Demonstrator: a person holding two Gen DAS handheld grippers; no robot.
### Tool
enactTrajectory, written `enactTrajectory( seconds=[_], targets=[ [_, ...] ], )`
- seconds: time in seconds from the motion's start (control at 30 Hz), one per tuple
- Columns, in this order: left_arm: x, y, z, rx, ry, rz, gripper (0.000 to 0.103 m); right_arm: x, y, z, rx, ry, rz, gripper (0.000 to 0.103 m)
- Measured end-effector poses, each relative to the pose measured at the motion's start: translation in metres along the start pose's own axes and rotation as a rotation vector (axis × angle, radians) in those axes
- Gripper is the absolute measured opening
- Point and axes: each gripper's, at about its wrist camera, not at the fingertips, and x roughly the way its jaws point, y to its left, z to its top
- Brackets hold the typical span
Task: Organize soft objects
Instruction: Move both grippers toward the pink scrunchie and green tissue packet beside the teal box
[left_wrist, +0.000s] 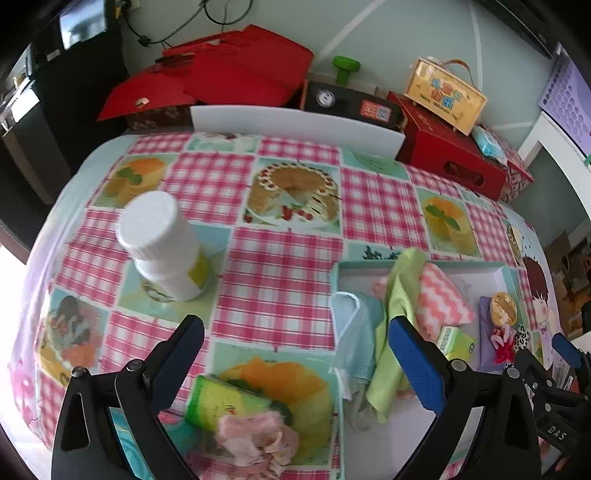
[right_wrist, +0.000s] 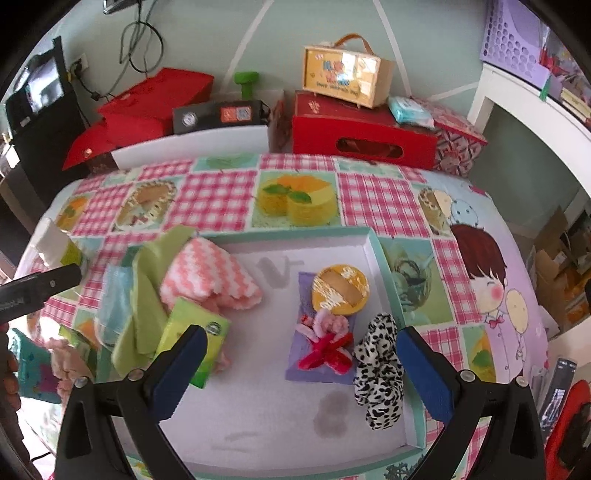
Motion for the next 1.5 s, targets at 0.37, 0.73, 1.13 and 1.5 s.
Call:
enactTrajectory(
  seconds=[0.37,0.73,1.13,1.5],
  targets=[
    [-0.013,0.038,0.003,-0.116,-0.023,0.036,0.100,0.003,0.049,-0.001,-0.097,0.011,0.075,0.103],
    [-0.041,0.057,-0.002,-0.177,-0.088,0.050,0.100,-0.006,0.114,-0.011,-0.270,-0.021,0.242,0.103],
    [-0.047,0.070,-0.022,-0.139,-0.029,-0.005,0.100,0.003,0.148,-0.023,-0.325,0.009,0.354,0.103],
    [-0.036,0.098,-0.019,-0.089,0.096,0.002,0.100,0.009,0.163,-0.027,-0.344,0.040,0.417,0.103]
  ],
)
